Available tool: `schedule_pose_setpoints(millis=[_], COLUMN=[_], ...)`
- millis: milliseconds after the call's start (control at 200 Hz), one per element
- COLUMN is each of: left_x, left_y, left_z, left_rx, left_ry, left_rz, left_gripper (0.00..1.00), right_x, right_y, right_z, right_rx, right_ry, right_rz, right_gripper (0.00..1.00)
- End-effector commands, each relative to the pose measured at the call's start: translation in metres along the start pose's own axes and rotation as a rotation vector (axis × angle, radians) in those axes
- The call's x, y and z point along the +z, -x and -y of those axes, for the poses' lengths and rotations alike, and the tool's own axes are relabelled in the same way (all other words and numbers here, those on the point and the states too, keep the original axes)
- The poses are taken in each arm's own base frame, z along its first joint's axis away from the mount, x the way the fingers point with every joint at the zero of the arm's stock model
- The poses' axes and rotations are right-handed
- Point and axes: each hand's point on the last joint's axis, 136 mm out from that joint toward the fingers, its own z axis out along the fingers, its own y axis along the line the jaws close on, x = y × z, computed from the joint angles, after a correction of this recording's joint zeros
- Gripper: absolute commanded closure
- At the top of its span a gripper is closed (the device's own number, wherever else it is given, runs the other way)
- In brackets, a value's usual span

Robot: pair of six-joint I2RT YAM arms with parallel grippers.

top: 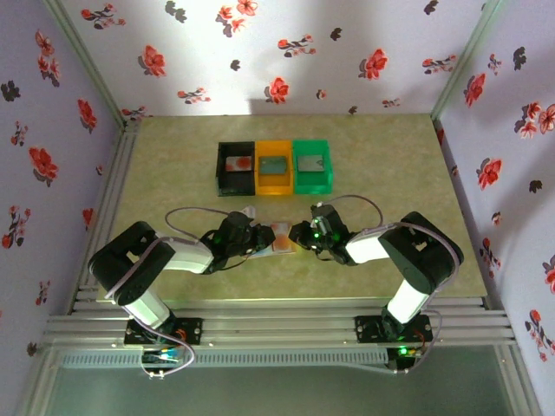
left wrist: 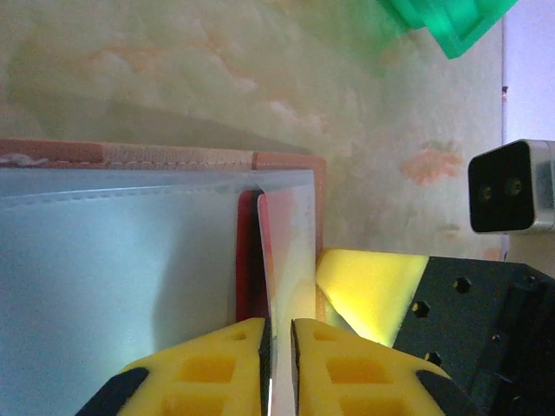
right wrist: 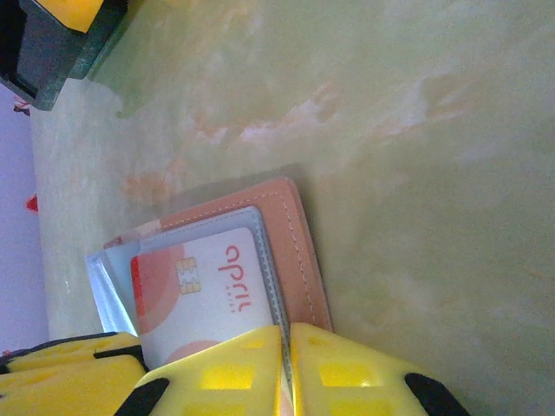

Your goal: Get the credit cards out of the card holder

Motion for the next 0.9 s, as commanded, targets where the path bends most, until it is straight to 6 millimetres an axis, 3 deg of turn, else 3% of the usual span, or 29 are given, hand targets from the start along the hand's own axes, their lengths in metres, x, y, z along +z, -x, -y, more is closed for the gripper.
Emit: schedule_pose_setpoints(millis=[0,380,730,895], left_x=[0.003,-0.001,-0.010,-0.010], left_y=[-0.007,-0.004,0.000,-0.003], left_z=[0.015,0.011,0.007,0.005], left_rx=[0.027,0.020,0.019,0.030], left_ry=[-0.042,-0.027,-0.016,-0.009], left_rz=[-0.053,-0.029,-0.004,-0.027], left_gripper=[0.84,1.00,1.00,1.00], right_x=[0.001,0.001,0.001,-0.003], right_y=[-0.018,-0.019,-0.019,-0.014], right_z=[0.005,0.006,0.010,0.000], right_rx=[0.008,0.008,0.011,-0.008], right_ry=[-0.012,-0.014,-0.026,-0.012], right_rz=[-0.056,-0.055,-0.052,-0.042], right_gripper=[0.89,0.89,0.89,0.91])
